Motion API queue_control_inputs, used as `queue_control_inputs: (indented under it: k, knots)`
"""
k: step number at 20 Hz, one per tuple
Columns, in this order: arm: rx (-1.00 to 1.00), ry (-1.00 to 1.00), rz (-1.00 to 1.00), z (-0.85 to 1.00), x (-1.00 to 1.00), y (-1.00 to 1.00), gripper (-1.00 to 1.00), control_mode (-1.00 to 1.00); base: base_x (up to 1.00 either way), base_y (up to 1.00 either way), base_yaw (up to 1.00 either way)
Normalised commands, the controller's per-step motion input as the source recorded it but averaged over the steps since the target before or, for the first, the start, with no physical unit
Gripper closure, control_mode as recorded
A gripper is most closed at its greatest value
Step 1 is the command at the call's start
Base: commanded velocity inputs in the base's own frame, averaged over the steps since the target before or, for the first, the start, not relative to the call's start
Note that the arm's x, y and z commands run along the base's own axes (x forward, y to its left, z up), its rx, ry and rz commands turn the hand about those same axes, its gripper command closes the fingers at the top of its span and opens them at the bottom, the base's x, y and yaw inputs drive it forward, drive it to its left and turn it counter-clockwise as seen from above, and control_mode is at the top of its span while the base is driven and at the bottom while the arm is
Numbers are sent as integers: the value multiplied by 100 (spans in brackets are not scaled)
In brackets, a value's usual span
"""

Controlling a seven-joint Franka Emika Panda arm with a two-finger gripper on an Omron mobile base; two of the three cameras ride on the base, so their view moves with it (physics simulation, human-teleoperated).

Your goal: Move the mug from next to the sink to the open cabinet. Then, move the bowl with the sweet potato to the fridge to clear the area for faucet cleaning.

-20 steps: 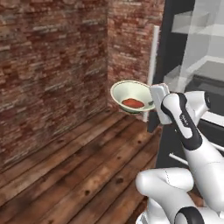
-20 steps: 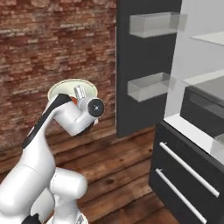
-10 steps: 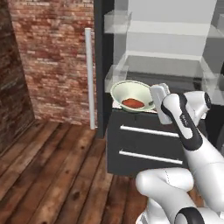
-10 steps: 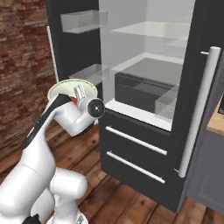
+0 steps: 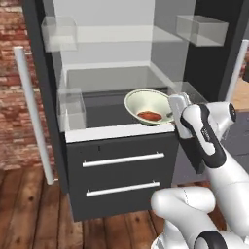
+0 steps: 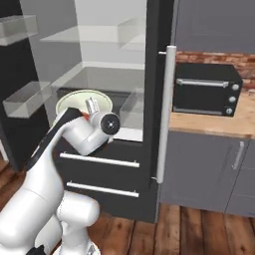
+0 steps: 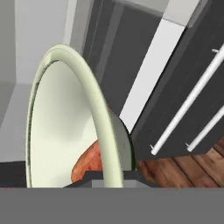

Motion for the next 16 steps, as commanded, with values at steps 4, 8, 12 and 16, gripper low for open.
queue_control_inputs:
  k: [4,8,12,16]
  knots:
    - [0,0,0,0,0,0,100,100,61,48,-48]
    - [0,0,0,0,0,0,100,100,29,67,-20]
    - [0,0,0,0,0,0,100,100,2,69,-1]
    - [0,0,0,0,0,0,100,100,0,10,1]
